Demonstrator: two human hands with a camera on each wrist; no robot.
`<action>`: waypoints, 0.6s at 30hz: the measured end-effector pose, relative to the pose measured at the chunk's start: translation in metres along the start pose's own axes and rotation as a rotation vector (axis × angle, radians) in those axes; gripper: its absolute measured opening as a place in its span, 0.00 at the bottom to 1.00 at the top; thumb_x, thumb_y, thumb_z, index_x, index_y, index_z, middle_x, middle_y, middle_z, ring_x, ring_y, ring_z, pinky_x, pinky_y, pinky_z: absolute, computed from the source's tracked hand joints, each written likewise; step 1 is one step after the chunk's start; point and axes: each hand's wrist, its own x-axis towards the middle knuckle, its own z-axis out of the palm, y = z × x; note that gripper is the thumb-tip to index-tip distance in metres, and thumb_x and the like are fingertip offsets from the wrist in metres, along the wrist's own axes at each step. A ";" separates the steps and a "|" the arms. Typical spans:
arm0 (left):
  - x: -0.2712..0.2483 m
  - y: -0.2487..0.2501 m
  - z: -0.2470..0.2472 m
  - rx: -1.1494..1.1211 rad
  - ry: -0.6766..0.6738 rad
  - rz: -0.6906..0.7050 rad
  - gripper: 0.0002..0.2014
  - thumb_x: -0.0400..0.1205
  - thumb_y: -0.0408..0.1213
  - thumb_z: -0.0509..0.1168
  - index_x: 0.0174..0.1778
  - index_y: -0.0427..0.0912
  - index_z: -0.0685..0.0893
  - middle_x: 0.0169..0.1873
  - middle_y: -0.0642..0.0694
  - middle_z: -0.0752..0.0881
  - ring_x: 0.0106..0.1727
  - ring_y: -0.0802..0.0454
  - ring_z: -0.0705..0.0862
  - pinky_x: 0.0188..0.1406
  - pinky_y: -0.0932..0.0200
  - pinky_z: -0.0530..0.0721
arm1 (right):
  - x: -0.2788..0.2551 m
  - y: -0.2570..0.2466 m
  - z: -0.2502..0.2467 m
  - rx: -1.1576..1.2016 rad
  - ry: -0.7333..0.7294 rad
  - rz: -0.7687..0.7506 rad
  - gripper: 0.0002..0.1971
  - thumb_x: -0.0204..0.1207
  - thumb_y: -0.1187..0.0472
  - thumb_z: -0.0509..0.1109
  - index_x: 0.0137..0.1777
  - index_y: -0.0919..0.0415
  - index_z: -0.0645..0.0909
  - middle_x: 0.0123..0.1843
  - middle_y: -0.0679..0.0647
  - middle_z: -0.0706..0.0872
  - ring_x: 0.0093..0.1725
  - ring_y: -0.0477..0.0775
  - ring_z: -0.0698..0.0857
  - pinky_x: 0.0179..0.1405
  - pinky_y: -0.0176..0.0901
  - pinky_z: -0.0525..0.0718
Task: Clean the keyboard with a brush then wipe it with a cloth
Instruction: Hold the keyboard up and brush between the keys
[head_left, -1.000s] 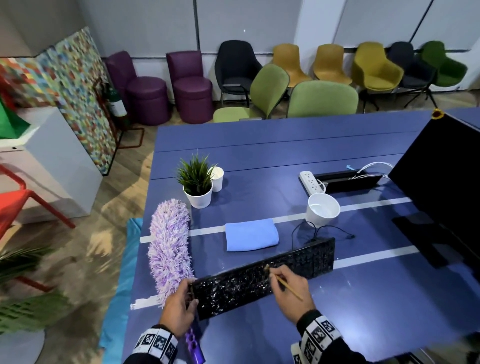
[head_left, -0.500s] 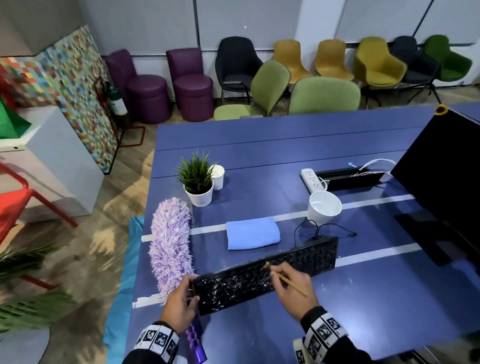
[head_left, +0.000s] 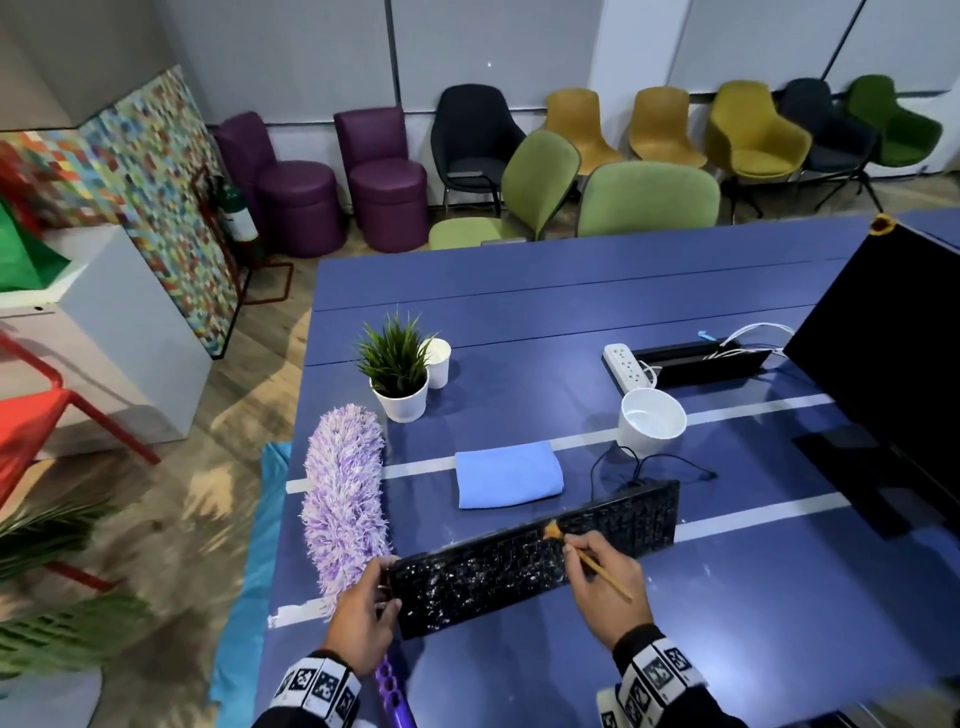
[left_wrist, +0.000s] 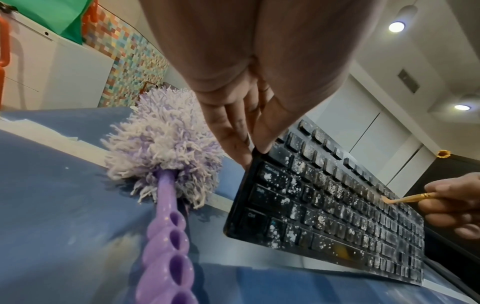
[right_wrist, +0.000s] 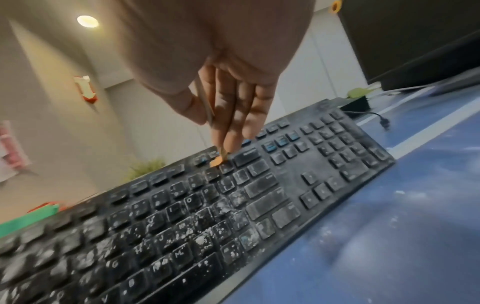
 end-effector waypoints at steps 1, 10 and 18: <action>0.000 0.000 0.000 0.005 -0.001 0.003 0.29 0.76 0.22 0.67 0.60 0.63 0.71 0.45 0.58 0.91 0.46 0.65 0.89 0.52 0.61 0.88 | 0.002 0.004 -0.001 0.001 0.050 0.031 0.09 0.75 0.68 0.71 0.40 0.52 0.82 0.26 0.48 0.84 0.26 0.45 0.81 0.23 0.27 0.75; -0.001 0.005 0.000 0.005 0.007 0.027 0.34 0.76 0.21 0.66 0.59 0.70 0.69 0.49 0.73 0.86 0.45 0.68 0.89 0.48 0.75 0.83 | 0.007 -0.001 -0.001 -0.020 0.079 0.037 0.08 0.75 0.67 0.72 0.40 0.53 0.83 0.28 0.45 0.86 0.30 0.41 0.84 0.24 0.23 0.76; -0.001 0.004 0.001 0.005 0.022 0.020 0.34 0.75 0.20 0.66 0.60 0.69 0.70 0.50 0.73 0.86 0.46 0.68 0.88 0.49 0.77 0.82 | -0.017 -0.012 0.024 0.000 -0.262 -0.091 0.08 0.77 0.63 0.70 0.44 0.46 0.82 0.31 0.44 0.86 0.27 0.39 0.81 0.26 0.28 0.76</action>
